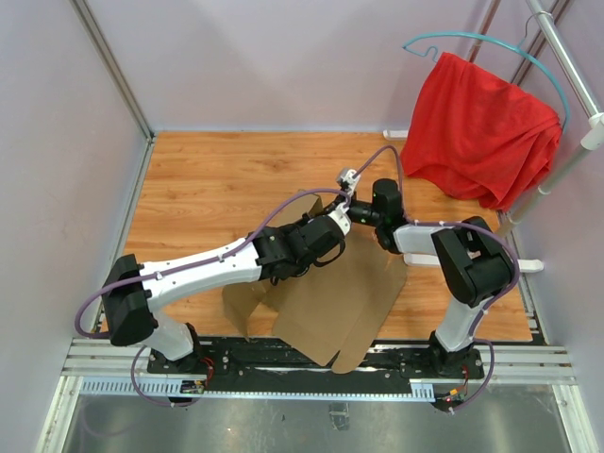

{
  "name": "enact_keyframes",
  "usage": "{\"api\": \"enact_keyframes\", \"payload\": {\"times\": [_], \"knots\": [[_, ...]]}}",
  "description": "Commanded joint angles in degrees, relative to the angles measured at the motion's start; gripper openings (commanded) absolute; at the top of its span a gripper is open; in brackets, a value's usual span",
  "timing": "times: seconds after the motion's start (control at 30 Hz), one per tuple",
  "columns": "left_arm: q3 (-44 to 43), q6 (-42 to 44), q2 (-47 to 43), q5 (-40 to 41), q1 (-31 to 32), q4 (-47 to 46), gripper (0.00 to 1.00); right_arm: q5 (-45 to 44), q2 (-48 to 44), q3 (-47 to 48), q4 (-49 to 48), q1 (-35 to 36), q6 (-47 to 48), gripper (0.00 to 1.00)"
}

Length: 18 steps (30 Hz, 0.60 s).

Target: Fold the paper box

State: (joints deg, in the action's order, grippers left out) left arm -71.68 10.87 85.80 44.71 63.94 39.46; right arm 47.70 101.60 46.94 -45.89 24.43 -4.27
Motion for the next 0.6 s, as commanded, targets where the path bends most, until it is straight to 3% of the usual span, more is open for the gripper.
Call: {"api": "enact_keyframes", "payload": {"times": [0.0,0.13,0.33,0.47,0.57], "knots": [[-1.3,-1.2,1.4,-3.3,1.1,-0.5,0.00,-5.0,1.0,-2.0,-5.1,4.1,-1.4,0.11],[-1.3,-2.0,1.4,-2.7,1.1,-0.3,0.00,-9.4,1.4,-4.3,-9.1,6.3,-2.5,0.01],[-1.6,-3.4,1.9,-1.4,1.3,0.8,0.00,-19.7,-0.3,-7.6,-11.8,10.5,-1.8,0.01],[-2.6,-4.4,1.8,-0.7,1.5,1.4,0.00,-33.9,-2.3,-10.4,-11.2,13.7,1.5,0.01],[-2.7,-4.6,1.4,0.4,1.6,1.5,0.00,-39.9,-2.6,-12.4,-13.5,14.0,1.0,0.01]]}}
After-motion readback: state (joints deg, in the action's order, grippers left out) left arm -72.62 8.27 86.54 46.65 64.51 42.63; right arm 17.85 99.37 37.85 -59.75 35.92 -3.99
